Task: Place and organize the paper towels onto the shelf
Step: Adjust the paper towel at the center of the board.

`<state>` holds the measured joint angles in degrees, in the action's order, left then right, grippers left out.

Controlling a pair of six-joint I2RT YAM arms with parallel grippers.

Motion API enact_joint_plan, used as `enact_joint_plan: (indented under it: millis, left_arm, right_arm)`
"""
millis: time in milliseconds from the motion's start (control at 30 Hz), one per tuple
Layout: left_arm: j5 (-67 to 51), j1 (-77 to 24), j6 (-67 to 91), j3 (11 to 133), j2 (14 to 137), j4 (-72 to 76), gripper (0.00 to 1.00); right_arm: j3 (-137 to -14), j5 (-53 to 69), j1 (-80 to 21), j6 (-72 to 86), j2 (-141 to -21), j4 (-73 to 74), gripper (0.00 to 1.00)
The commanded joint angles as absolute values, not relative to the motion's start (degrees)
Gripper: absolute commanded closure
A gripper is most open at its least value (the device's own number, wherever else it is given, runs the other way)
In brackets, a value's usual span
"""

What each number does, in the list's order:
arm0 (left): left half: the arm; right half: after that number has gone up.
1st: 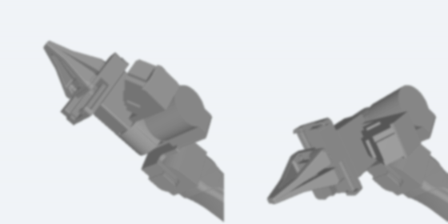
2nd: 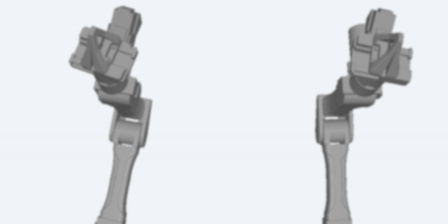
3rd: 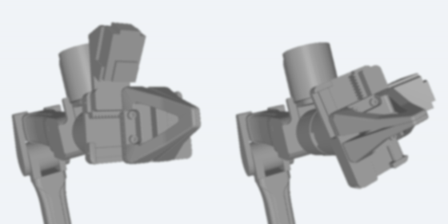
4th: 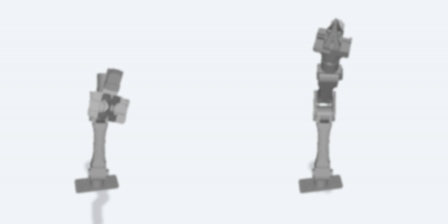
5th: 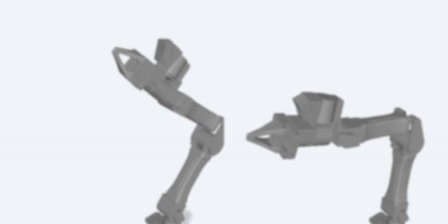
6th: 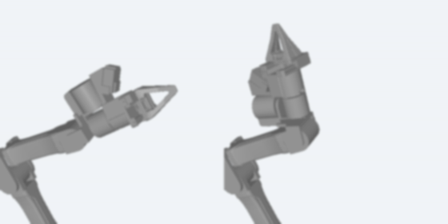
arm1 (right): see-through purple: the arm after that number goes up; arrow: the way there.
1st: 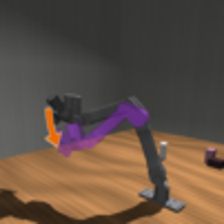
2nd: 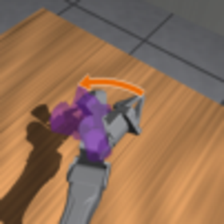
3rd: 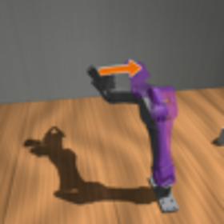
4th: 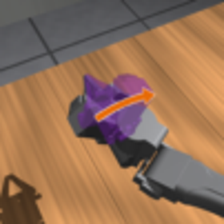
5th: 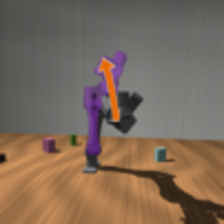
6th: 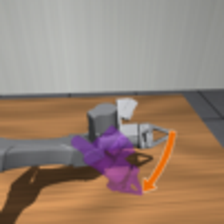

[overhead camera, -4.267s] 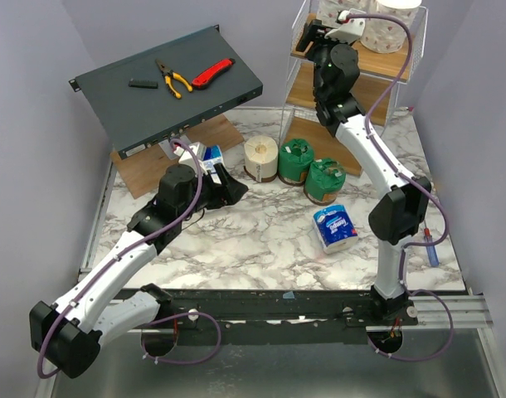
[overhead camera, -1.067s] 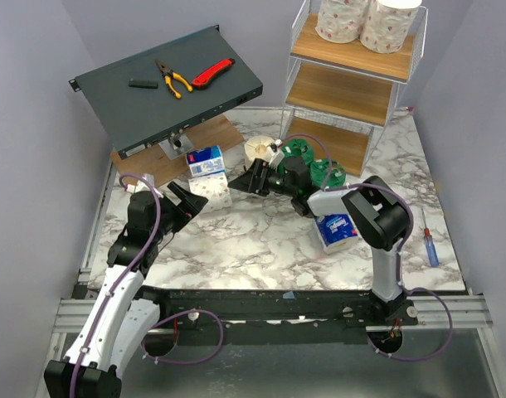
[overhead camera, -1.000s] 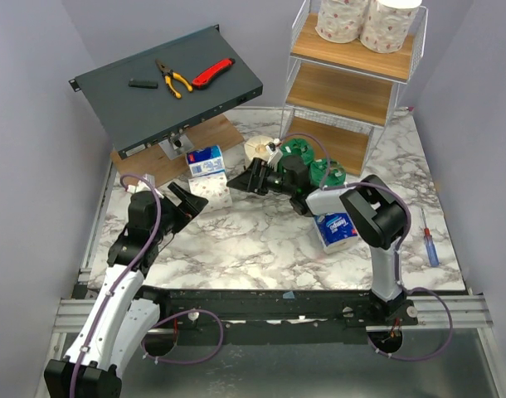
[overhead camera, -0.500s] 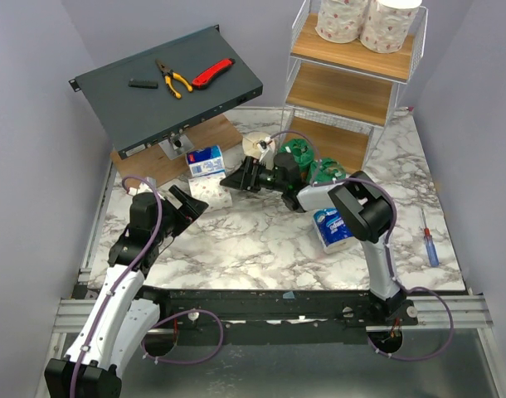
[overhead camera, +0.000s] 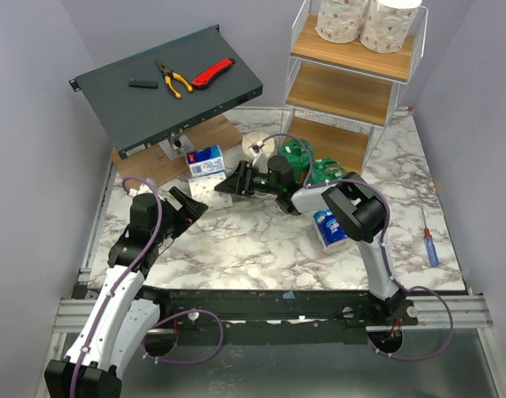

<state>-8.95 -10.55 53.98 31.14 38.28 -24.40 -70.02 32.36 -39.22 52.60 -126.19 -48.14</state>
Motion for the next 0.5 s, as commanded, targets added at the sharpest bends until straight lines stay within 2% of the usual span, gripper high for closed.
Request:
enact_joint_plan:
  millis: [0,200,467]
  left_arm:
    - [-8.88,-10.25,53.26,30.57,37.19,-25.03,0.11]
    - [-8.96,-10.24,53.22,30.4,36.44,-25.65,0.11]
    - [-9.05,-10.27,53.26,30.14,35.37,-25.93,0.11]
  right_arm:
    - [-68.54,33.84,-40.92,53.12,-124.95,-51.06,0.24]
    - [-66.59,33.66,-42.07,54.68,-124.45,-52.89,0.31]
    - [-63.58,33.31,-42.21,56.05,-122.47,-55.68,0.48]
